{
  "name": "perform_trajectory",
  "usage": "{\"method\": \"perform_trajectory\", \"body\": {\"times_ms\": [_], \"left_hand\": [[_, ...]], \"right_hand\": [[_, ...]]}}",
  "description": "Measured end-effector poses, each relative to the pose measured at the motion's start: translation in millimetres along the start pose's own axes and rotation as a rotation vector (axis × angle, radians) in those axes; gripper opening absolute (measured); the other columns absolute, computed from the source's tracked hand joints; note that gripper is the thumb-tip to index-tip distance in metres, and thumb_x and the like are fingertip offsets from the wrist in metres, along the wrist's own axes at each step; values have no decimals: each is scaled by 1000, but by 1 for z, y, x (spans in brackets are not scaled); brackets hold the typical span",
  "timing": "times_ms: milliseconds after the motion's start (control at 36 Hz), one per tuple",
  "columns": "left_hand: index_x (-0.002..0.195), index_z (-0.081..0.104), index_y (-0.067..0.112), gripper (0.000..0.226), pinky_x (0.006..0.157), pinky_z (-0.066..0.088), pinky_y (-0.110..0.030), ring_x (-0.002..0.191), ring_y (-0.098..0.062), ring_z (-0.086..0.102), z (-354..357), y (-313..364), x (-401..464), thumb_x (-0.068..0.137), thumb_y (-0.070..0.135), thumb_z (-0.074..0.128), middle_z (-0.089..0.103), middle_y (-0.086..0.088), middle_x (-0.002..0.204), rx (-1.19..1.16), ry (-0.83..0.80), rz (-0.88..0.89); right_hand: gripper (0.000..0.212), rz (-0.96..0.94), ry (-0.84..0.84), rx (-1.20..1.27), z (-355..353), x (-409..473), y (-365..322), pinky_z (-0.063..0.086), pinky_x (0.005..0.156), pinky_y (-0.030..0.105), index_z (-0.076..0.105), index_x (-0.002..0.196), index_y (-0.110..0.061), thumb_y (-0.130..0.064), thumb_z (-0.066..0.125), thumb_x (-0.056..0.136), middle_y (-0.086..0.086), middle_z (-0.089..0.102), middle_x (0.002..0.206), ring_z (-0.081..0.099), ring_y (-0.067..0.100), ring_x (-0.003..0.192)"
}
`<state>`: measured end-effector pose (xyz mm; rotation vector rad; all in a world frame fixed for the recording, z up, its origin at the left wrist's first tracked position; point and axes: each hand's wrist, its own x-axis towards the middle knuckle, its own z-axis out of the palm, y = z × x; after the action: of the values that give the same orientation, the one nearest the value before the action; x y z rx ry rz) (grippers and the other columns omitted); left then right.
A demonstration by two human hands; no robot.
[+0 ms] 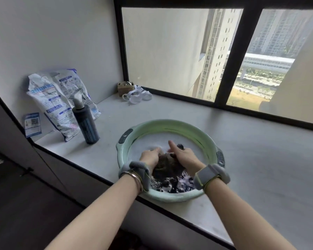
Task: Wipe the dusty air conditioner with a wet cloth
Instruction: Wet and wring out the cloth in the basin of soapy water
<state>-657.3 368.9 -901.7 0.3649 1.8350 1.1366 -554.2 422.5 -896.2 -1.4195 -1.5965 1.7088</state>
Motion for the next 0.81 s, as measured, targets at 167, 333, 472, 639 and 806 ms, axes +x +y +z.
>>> {"method": "perform_trajectory", "body": {"times_ms": [167,333,472,639,806], "left_hand": [[144,30,4,63,104,32,-46,133,-33,34,-27,23,-15,97,45,38,32,-16,148,160,-96,-52],[144,23,1,71,91,45,-48,124,-39,45,-23,28,-37,95,51,37,33,-28,143,-76,-329,-350],[127,34,-18,90,89,51,-42,123,-40,48,-11,30,-31,90,64,33,43,-34,133,-347,-479,-533],[86,57,2,45,49,55,-44,78,-29,58,0,36,-11,95,43,44,66,-17,75,-449,-476,-457],[79,55,5,13,56,48,-25,64,-18,56,-3,41,-10,88,14,53,60,-10,68,-374,-418,-426]], "right_hand": [[39,57,-58,-369,-30,9,18,51,78,28,64,101,2,-27,72,77,12,67,94,64,24,86],[15,-149,248,-693,-20,7,23,48,73,30,65,87,-5,-20,65,82,16,69,96,63,29,89],[13,-462,207,-415,-22,-17,-15,42,57,15,67,79,-9,-20,74,75,2,63,70,56,12,65],[18,-640,7,-239,-12,-48,-27,45,66,17,69,83,-9,-18,78,70,-2,65,74,56,6,69],[13,-448,-183,280,-18,-49,-11,47,65,24,66,77,-11,-15,74,68,4,64,73,59,14,74]]}}
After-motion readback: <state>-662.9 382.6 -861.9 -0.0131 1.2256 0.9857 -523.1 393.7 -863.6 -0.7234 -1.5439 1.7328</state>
